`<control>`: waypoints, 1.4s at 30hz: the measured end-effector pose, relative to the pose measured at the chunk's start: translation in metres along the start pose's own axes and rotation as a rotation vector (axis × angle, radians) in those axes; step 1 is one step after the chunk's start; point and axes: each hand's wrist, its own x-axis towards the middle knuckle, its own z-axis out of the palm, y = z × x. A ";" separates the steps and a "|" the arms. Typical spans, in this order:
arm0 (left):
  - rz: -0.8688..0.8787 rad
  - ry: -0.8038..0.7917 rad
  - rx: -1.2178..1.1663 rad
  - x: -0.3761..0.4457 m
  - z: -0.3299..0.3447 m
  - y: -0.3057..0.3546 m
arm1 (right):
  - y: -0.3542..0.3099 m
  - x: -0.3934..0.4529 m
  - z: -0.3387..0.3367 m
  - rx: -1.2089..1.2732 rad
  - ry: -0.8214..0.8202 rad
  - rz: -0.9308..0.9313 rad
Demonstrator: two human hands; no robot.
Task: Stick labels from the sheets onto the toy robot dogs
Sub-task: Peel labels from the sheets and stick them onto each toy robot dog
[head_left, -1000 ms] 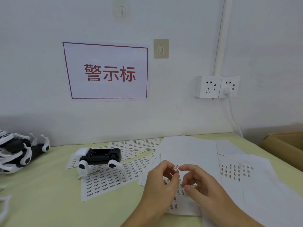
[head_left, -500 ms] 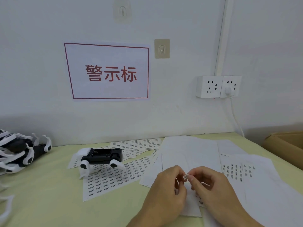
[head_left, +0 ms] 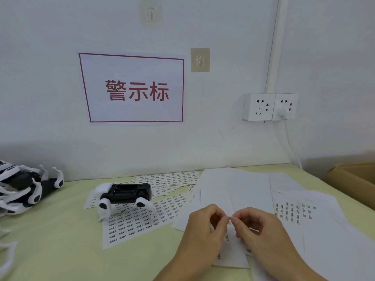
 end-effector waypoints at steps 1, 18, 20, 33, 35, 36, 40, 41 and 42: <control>0.005 0.002 0.006 0.000 0.000 0.001 | 0.000 0.000 0.000 -0.002 0.000 0.000; 0.058 0.217 0.071 -0.003 -0.003 0.008 | 0.001 0.002 -0.002 0.071 -0.017 0.049; -0.035 0.330 -0.041 0.005 -0.009 0.013 | 0.002 0.002 -0.002 0.079 -0.039 0.071; -0.166 0.072 0.503 0.031 -0.166 0.005 | 0.004 0.005 0.000 0.080 -0.059 0.103; -0.296 -0.052 0.607 0.024 -0.187 -0.005 | 0.005 0.005 0.000 0.073 -0.069 0.104; -0.346 -0.119 0.629 0.021 -0.193 -0.008 | 0.006 0.005 0.000 0.071 -0.073 0.106; -0.324 -0.201 0.934 0.021 -0.191 -0.019 | 0.009 0.007 0.000 0.070 -0.076 0.112; -0.293 -0.148 0.996 0.022 -0.188 -0.020 | 0.009 0.007 0.000 0.071 -0.078 0.114; -0.269 -0.096 1.045 0.023 -0.187 -0.021 | 0.010 0.007 0.000 0.073 -0.082 0.117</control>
